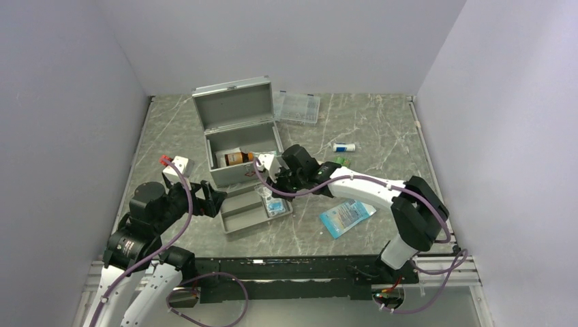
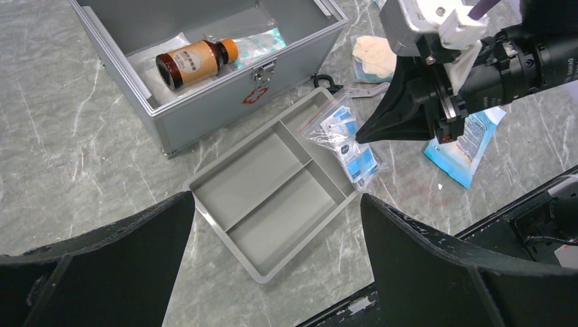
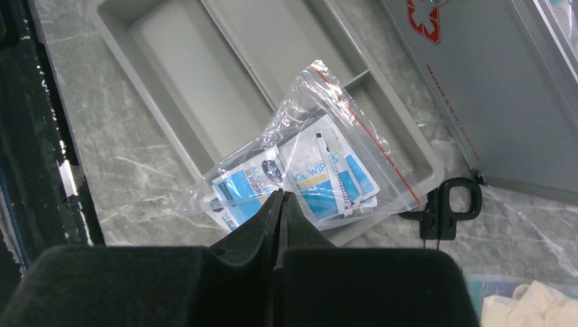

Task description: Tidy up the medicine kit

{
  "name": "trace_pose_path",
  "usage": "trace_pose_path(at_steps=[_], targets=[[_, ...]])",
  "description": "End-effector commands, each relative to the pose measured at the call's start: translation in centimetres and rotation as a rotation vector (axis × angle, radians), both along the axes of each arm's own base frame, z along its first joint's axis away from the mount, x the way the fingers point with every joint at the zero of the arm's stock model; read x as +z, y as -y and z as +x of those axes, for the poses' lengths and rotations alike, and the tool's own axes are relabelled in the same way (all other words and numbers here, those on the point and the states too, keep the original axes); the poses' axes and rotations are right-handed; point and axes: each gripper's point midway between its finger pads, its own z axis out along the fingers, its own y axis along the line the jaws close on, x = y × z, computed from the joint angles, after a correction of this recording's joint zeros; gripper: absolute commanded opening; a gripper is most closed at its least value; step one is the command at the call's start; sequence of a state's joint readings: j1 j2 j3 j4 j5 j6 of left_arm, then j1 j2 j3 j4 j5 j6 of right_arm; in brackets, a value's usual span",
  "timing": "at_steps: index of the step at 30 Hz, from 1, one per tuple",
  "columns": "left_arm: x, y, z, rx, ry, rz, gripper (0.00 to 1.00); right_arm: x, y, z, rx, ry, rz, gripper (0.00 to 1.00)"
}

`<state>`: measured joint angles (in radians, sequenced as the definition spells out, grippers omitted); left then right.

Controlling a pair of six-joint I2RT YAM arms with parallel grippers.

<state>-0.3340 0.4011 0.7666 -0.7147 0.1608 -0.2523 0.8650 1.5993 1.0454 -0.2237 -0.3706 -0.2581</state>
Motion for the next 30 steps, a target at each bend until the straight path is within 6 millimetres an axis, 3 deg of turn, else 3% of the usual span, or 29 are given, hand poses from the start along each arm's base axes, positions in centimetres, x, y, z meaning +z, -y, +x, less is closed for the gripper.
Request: trace_pose_path(at_steps=[1, 13, 24, 30], targets=[[0.8, 0.1, 0.3, -0.001, 0.038, -0.014, 0.99, 1.5, -2.1, 0.9, 0.067, 0.051, 0.055, 0.00], [0.9, 0.1, 0.3, -0.003, 0.039, -0.013, 0.99, -1.9, -2.2, 2.2, 0.025, 0.006, -0.042, 0.00], [0.8, 0.2, 0.4, -0.009, 0.036, -0.013, 0.99, -3.9, 0.0, 2.6, -0.057, -0.010, -0.100, 0.00], [0.8, 0.2, 0.4, -0.008, 0.036, -0.014, 0.99, -6.1, 0.7, 2.4, -0.083, -0.057, -0.154, 0.00]])
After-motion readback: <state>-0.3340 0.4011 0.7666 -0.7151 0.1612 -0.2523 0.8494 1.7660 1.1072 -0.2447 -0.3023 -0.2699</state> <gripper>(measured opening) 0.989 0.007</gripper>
